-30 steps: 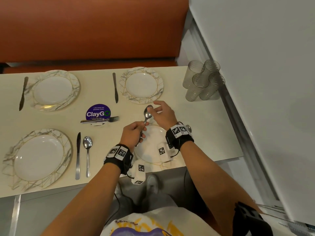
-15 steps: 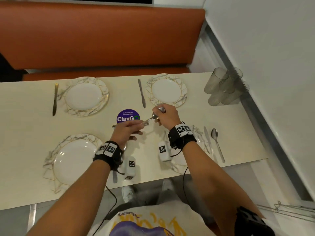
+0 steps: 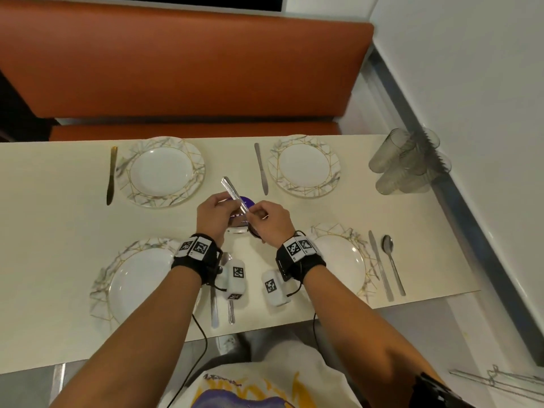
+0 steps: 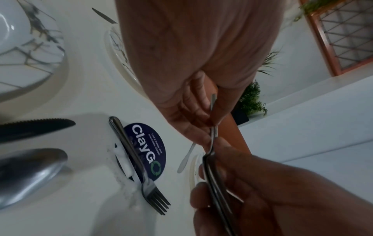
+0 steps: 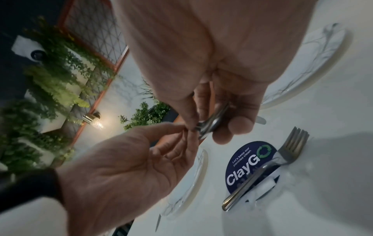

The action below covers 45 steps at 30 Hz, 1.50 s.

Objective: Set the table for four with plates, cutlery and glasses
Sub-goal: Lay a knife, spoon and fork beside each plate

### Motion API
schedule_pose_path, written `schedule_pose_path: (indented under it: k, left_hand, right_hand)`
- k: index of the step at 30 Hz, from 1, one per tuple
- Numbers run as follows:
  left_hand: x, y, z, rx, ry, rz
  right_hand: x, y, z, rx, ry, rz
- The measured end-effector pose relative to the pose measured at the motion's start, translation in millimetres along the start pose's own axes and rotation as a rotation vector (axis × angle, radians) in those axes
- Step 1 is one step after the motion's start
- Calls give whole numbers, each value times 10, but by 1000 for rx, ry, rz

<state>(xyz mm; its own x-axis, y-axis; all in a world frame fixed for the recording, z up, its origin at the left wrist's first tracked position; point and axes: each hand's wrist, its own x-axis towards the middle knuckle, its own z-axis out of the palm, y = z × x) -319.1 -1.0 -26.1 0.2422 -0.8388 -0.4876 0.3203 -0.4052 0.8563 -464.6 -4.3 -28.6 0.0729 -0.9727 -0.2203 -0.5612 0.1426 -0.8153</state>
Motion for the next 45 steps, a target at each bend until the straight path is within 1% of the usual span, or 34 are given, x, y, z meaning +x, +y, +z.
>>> schedule_pose_path:
  k: [3,6,9,12,16,20,22,26,28,31,34,36,38,41,42,45]
  left_hand:
    - [125,-65,111,3,11,-23]
    - [251,-93,226,36,2,-47]
    - [434,-78,347,42,8,-59]
    - [683,-29,465,49,29,-63]
    - [1170,-25,539,210,102,-67]
    - [1654,-59,640,437,148,-89]
    - [1850,-57,713,535,142,-92]
    - [2122,-99,796,800,93,-11]
    - [2200,-127,802,837,110,17]
    - [2254,-167,787,879,122,66]
    - [2205,-175,753,875,107,124]
    - [2137,-201,708,936,89,202]
    - [2086,-238,653,1050,50,298]
    - [2030,-264,610,1322,-11,407]
    - [2022,-252,607,1356,-10,421]
    - [2051,-234,627,1338,5,409]
  right_hand:
    - [159,54,-25,-46,32,3]
    - [340,111,-66,14,42,51]
    - [536,193,-96,17,50,79]
    - [737,299,-150,22,97,126]
    - [1032,461,-294,77,149,173]
    - [1244,631,-469,63,109,173]
    - [1313,700,-529,72,87,171]
    - [1387,785,-577,97,75,146]
    - [1406,802,-580,130,80,151]
    - [1430,804,-581,119,84,152]
    - [1452,793,-578,109,87,160]
    - [1460,784,-576,104,79,164]
    - [1456,773,-571,100,74,166]
    - [1435,773,-576,104,77,173]
    - [1425,776,-578,108,78,176]
    - [1399,798,-588,104,85,169]
